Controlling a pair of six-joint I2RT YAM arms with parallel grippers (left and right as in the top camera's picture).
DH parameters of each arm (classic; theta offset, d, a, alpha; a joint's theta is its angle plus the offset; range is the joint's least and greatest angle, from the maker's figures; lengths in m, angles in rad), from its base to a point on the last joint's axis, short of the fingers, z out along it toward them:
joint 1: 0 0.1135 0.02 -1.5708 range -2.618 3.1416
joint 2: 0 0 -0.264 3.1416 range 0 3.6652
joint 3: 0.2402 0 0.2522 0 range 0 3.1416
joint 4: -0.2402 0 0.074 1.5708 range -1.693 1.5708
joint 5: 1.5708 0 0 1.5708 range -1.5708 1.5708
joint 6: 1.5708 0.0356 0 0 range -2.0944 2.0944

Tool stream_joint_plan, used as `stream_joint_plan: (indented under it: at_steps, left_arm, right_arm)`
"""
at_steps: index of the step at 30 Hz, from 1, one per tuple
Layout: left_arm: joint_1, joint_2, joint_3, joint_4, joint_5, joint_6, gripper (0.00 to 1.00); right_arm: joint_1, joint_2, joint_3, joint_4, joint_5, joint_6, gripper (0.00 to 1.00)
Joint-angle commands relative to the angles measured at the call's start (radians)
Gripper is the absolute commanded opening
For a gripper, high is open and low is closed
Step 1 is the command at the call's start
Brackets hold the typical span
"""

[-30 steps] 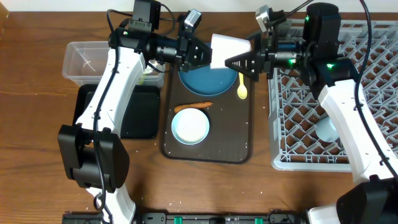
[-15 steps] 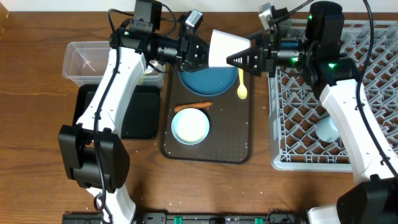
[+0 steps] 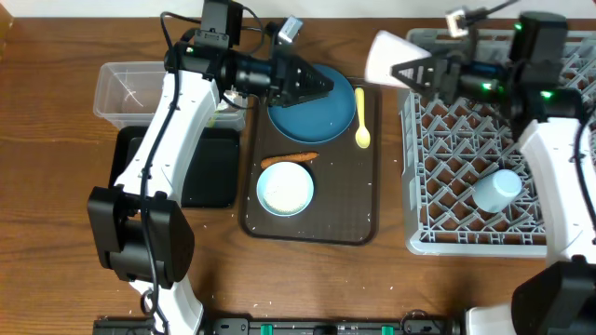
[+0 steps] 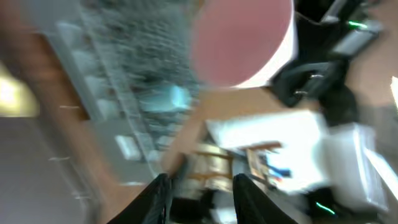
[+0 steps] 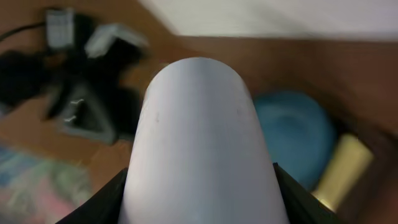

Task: Sort waste into correct bins and load items into the dishwasher rack
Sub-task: 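Lower the pink cup into the rack beside the blue cup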

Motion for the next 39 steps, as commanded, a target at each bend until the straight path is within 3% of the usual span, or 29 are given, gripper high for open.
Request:
stream_joint_plan:
  at_steps: [1,4,8,19,39]
  left_arm:
    - [-0.007,-0.005,0.004,-0.035,-0.522,0.064,0.36]
    - [-0.025,-0.005,-0.02,-0.054,-0.863,0.064,0.36]
    - [-0.042,-0.003,-0.055,-0.065,-1.02,0.064,0.4]
    - [-0.045,0.002,-0.129,-0.076,-1.053,0.064,0.41]
    - [-0.045,0.002,-0.178,-0.072,-1.053,0.064,0.46]
  right_arm:
    - [-0.036,-0.04,0.012,-0.098,0.307,-0.001,0.45]
    - [-0.044,-0.081,0.021,-0.237,0.519,0.0,0.45]
    - [-0.039,-0.14,0.026,-0.403,0.737,0.008,0.45]
    - [0.008,-0.163,0.026,-0.732,0.993,0.008,0.43]
    - [0.157,-0.067,0.024,-0.818,1.036,0.038,0.41]
